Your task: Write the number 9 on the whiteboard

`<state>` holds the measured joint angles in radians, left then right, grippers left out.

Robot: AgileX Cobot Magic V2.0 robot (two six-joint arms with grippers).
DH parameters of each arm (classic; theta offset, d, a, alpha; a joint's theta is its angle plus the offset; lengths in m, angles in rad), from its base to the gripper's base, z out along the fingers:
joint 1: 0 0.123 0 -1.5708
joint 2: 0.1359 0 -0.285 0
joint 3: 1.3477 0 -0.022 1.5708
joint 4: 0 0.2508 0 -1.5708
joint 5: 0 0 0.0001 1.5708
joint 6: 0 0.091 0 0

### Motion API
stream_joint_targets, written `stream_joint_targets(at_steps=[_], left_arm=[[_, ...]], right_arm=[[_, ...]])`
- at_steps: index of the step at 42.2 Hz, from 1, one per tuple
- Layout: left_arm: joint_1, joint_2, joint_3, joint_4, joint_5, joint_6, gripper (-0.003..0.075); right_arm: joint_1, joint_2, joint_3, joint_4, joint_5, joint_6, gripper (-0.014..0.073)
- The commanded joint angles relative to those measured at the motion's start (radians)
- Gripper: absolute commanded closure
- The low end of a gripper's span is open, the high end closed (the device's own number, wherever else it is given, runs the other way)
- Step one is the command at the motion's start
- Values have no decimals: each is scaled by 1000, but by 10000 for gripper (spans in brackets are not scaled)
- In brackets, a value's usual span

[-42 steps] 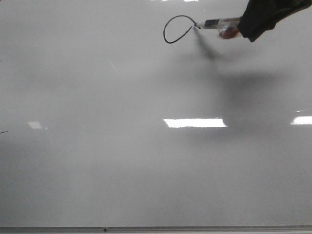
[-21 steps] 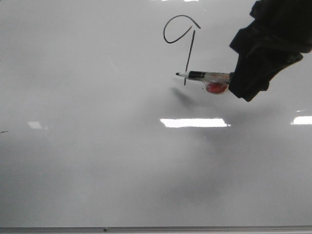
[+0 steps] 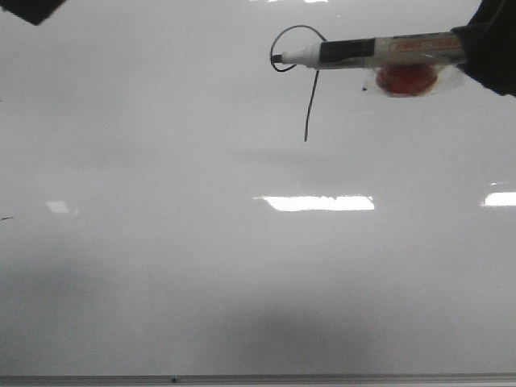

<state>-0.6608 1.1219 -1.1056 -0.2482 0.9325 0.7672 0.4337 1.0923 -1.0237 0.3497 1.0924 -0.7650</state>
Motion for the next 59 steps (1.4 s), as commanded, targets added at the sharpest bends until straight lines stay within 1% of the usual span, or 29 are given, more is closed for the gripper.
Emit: stream_joint_targets(at_steps=[1,5,11,19,24,26,29,35,40,41,44,47,48,50,51,53,56,59], left_arm=[[-81,38,-64,-55,-29,37,268],[-153,109,-105,-101,-22,81,269],[-212,206,-176,-154,-22,131,269],[-229,301,-247,-188,-28,148,269],[-229,323,-258,-188,-23,148,276],[-229,328,-258,-188,-16,150,301],[-229,332,-258,-188,-10,154,361],[-229,332,-258,-188,-12,154,510],[-229,332,-258,-190,-16,154,606],[-229,332,-258,-190,-16,154,618],[-229,332,-258,-190,-16,154,650],[-229,332,-262,-190,-16,134,656],[-229,332,-262,-190,-16,125,656],[-229,332,-267,-182,-16,105,656],[-229,332,-269,-169,-12,90,656],[-227,330,-280,-134,-1,52,656],[-227,323,-297,-45,12,-31,655],[-227,307,-307,85,14,-154,656]], right_arm=[[1,-29,-27,83,33,-91,671],[1,-29,-27,120,50,-120,671],[1,-29,-27,133,60,-132,671],[1,-29,-27,133,60,-132,671],[1,-29,-27,133,60,-132,671],[1,-29,-27,133,58,-132,671],[1,-29,-27,133,58,-132,671],[1,-29,-27,133,55,-132,671],[1,-29,-27,133,51,-132,658],[1,-29,-27,133,51,-132,643],[1,-29,-27,133,52,-132,554],[0,-29,-27,133,52,-132,410],[-1,-29,-27,133,52,-132,344],[-1,-29,-27,130,51,-131,249],[-1,-29,-27,127,51,-130,189],[-3,-29,-27,117,51,-125,104],[-8,-31,-33,79,51,-84,39],[-24,-41,-42,13,46,-5,34]])
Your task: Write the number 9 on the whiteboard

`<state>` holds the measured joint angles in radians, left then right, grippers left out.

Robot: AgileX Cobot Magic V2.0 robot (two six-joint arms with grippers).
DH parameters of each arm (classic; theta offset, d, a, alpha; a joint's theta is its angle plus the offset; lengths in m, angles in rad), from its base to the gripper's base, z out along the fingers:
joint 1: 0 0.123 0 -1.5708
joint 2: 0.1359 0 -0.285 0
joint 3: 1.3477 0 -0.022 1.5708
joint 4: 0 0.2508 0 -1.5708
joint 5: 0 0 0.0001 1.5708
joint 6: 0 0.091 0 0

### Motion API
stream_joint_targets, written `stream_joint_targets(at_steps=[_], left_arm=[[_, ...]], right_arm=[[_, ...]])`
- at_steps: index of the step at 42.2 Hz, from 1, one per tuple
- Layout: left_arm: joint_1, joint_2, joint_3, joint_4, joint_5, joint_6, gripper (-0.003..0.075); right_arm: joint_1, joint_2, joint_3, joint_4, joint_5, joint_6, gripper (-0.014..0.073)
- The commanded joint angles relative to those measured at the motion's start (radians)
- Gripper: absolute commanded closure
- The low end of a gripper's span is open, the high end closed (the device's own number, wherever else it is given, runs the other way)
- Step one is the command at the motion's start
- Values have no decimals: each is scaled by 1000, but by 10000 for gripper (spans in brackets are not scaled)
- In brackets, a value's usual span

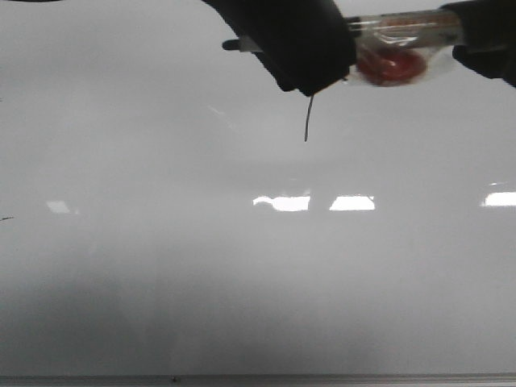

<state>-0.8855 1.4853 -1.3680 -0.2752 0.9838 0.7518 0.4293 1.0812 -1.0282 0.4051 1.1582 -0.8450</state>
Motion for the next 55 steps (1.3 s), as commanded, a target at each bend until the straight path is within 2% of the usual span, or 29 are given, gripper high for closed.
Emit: stream_joint_targets(at_steps=[1,8,11,15,21,24,30,33,37,47,55], left_arm=[[-2,-65,-46,156,-37,-192,656],[32,-134,-47,528,-8,-553,656],[101,-175,-47,644,50,-686,656],[242,-240,0,698,48,-765,656],[476,-299,119,694,-66,-836,656],[587,-306,186,681,-172,-879,656],[749,-283,306,557,-405,-898,656],[798,-257,355,507,-511,-898,656],[824,-202,391,488,-610,-898,656],[826,-64,390,488,-682,-897,645],[826,-23,387,492,-703,-897,478]], right_arm=[[-26,-36,-39,-64,-24,100,34],[-94,-77,-39,-214,-67,307,34],[-130,-88,-39,-237,-78,344,34],[-153,-91,-39,-237,-79,344,34],[-153,-91,-39,-237,-97,344,34],[-153,-91,-39,-237,-108,344,34],[-153,-91,-39,-237,-126,344,34],[-153,-91,-39,-237,-134,344,34],[-153,-91,-39,-237,-137,344,34],[-153,-91,-39,-237,-138,344,34],[-153,-91,-39,-236,-138,344,34]])
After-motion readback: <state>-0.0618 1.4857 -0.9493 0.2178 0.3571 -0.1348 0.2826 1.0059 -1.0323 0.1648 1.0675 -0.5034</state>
